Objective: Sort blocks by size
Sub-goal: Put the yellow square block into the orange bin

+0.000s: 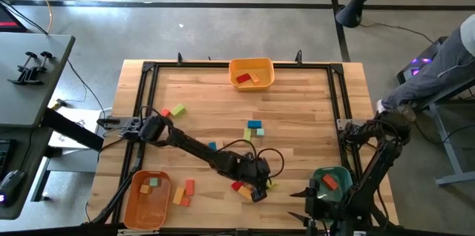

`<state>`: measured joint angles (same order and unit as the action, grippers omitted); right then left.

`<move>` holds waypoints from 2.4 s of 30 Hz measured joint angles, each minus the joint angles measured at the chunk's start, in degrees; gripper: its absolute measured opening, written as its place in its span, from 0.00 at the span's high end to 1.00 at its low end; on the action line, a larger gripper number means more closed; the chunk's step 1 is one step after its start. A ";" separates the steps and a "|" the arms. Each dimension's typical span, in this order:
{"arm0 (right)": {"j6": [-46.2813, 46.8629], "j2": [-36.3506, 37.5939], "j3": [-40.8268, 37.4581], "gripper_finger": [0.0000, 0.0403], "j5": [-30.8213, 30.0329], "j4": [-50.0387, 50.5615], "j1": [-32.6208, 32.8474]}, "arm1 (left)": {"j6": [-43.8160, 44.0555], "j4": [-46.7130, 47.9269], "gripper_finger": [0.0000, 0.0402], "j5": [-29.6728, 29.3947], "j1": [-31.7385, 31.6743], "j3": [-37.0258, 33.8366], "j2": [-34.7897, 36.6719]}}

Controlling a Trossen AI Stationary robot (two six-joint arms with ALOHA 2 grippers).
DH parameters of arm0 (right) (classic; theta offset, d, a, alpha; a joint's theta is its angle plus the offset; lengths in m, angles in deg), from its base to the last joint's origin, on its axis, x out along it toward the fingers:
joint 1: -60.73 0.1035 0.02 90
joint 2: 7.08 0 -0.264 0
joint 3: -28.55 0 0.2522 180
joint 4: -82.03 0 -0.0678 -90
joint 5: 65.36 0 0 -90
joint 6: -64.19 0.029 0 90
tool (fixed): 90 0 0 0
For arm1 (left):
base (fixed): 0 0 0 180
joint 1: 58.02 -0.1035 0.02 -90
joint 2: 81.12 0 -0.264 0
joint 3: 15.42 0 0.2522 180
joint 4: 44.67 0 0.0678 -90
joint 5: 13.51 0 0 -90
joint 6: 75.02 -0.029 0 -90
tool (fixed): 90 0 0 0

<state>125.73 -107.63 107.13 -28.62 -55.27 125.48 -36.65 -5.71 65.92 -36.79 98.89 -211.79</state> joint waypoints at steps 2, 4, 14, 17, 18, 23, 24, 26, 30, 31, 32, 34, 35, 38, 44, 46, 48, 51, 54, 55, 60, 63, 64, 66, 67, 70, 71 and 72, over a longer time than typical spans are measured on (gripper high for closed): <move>0.13 0.00 0.00 0.34 -0.41 -0.03 0.23 | 0.58 0.78 0.27 -0.91 0.11 0.00 -0.24; 0.13 0.00 0.00 0.34 -0.74 -0.09 0.28 | 0.64 0.89 0.27 -1.03 0.04 0.04 -0.76; 0.17 -0.02 0.00 0.34 -1.06 -0.25 0.28 | 3.08 0.76 0.28 -0.33 0.35 -0.02 -1.80; 0.16 -0.02 0.00 0.34 -1.05 -0.30 0.28 | 3.08 1.31 0.29 -0.18 0.31 -0.02 -1.79; 0.17 -0.02 0.00 0.34 -1.05 -0.31 0.28 | 3.06 1.97 0.30 -0.14 0.32 -0.02 -1.78; 0.17 -0.02 0.00 0.34 -1.05 -0.30 0.28 | 2.72 4.61 0.36 -0.08 0.26 -0.02 -1.77; 0.16 -0.02 0.00 0.34 -1.05 -0.30 0.28 | 2.34 4.63 0.38 -0.07 0.26 -0.02 -1.77; 0.17 -0.02 0.00 0.34 -1.07 -0.29 0.28 | 1.49 4.61 0.42 -0.07 0.26 -0.02 -1.77; 0.17 -0.02 0.00 0.34 -1.07 -0.29 0.28 | -0.38 4.58 0.54 -0.18 0.26 -0.02 -1.77; 0.17 -0.02 0.00 0.34 -1.07 -0.29 0.28 | -1.14 4.55 0.58 -0.33 0.26 -0.02 -1.77; 0.17 -0.02 0.00 0.34 -1.07 -0.29 0.28 | -1.95 4.50 0.61 -0.38 0.26 -0.02 -1.77; 0.17 -0.02 0.00 0.34 -1.07 -0.29 0.28 | -3.54 4.26 0.68 -0.53 0.26 -0.02 -1.73; 0.17 -0.02 0.00 0.34 -1.07 -0.29 0.28 | -4.38 4.09 0.71 -0.62 0.26 -0.02 -1.73; 0.17 -0.02 0.00 0.34 -1.07 -0.29 0.28 | -8.94 4.04 0.75 -1.80 0.29 -0.02 -1.28; 0.19 -0.02 0.00 0.34 -1.41 -0.30 0.28 | -20.96 4.88 0.75 -13.88 1.76 -0.02 4.20; 0.19 -0.02 0.00 0.34 -2.24 -0.30 0.28 | -26.87 4.90 0.75 -17.84 2.98 -0.02 6.48; 0.21 -0.04 0.00 0.34 -3.53 -0.29 0.16 | -33.47 5.09 0.75 -21.43 4.79 -0.01 8.94; 0.20 -0.04 0.00 0.34 -5.32 -0.31 0.11 | -42.03 5.25 0.75 -26.44 8.59 0.00 12.23; 0.20 -0.04 0.00 0.34 -6.79 -0.31 0.11 | -44.43 6.98 0.75 -30.07 13.18 0.02 14.76; 0.21 -0.04 0.00 0.34 -6.96 -0.32 0.11 | -42.97 8.16 0.75 -30.83 14.74 0.02 15.59; 0.13 -0.04 -0.02 0.34 -7.94 -0.44 -0.67 | -19.00 22.78 0.75 -29.40 22.03 0.11 19.80; 0.10 -0.04 0.00 0.34 -8.30 -0.44 -1.47 | 5.92 39.20 0.75 -23.60 26.78 0.11 21.16; -0.15 -0.04 -0.02 0.34 -8.30 -0.42 -1.67 | 14.89 44.67 0.75 -20.62 28.48 0.11 21.23; -0.68 -0.04 -0.02 0.34 -8.32 -0.43 -2.11 | 31.41 54.59 0.74 -13.13 32.14 0.10 21.24; -1.28 -0.04 -0.02 0.34 -8.33 -0.44 -2.25 | 38.53 58.30 0.74 -9.47 34.07 0.01 21.22; -2.68 -0.04 -0.02 0.34 -8.39 -0.47 -2.55 | 52.37 62.33 0.74 -1.29 39.52 -1.54 21.16; -3.01 -0.04 -0.02 0.34 -8.39 -0.45 -2.69 | 55.34 62.36 0.74 0.29 41.09 -2.13 21.05; -3.15 -0.04 -0.02 0.34 -8.41 -0.49 -2.82 | 58.13 61.67 0.74 1.51 42.54 -3.02 21.05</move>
<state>122.58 -107.67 107.11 -37.03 -55.76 122.66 21.48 55.96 67.44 5.76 95.87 -190.74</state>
